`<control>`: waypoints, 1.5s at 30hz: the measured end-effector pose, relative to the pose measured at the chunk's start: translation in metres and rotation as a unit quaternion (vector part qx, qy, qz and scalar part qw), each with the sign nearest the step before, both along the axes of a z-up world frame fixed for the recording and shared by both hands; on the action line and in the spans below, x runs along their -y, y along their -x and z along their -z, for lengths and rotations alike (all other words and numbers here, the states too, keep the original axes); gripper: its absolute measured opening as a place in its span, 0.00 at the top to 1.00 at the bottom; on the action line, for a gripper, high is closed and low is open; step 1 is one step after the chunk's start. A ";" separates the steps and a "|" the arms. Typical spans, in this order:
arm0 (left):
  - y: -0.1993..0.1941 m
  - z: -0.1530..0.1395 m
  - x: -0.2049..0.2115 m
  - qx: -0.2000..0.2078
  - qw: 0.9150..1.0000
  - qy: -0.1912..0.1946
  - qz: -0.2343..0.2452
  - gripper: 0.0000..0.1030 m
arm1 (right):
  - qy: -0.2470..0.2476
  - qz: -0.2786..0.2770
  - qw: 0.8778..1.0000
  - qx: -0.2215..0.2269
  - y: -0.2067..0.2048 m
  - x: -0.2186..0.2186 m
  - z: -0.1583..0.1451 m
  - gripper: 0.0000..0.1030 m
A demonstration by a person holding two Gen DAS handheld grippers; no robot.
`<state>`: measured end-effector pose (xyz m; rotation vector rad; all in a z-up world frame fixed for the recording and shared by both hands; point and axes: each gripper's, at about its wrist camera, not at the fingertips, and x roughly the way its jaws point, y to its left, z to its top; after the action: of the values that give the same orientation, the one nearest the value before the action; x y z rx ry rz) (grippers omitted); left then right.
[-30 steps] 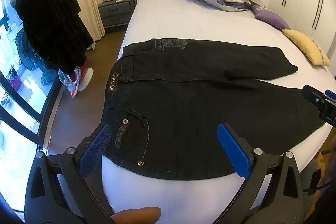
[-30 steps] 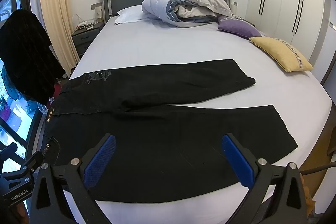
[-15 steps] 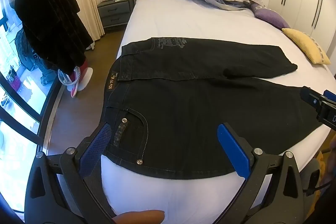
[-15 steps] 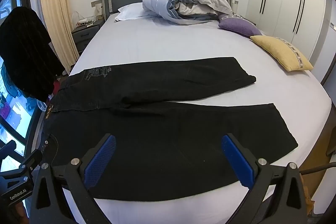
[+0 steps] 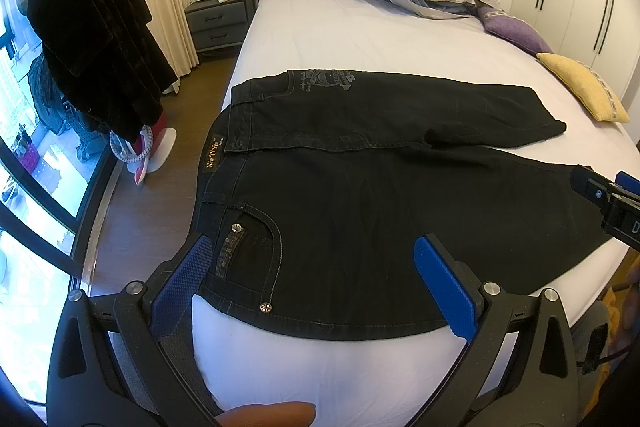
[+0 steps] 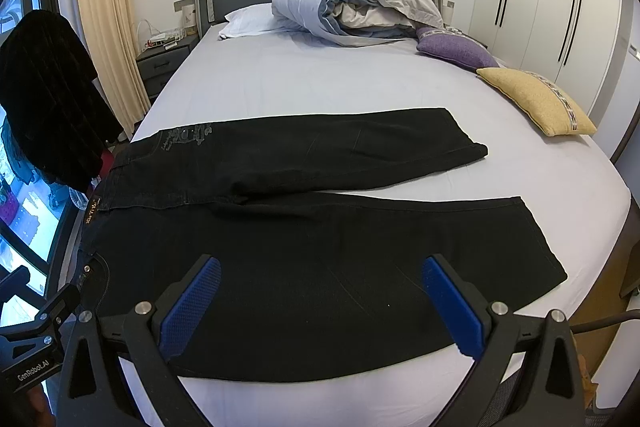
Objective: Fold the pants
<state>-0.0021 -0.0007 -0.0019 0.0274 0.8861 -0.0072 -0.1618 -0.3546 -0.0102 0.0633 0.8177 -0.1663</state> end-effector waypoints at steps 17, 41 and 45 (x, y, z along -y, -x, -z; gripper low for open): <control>0.000 0.000 0.000 -0.001 1.000 0.000 0.000 0.00 | 0.001 -0.001 1.000 -0.003 0.001 -0.001 0.004 0.00; -0.001 0.000 0.000 -0.002 1.000 0.000 0.000 0.00 | 0.003 -0.002 1.000 -0.005 0.002 -0.002 0.007 0.00; -0.001 0.000 0.000 -0.002 1.000 0.000 0.000 0.00 | 0.002 -0.001 1.000 -0.006 0.002 -0.002 0.008 0.00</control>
<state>-0.0014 -0.0010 -0.0019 0.0277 0.8909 -0.0071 -0.1639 -0.3527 -0.0181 0.0570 0.8292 -0.1659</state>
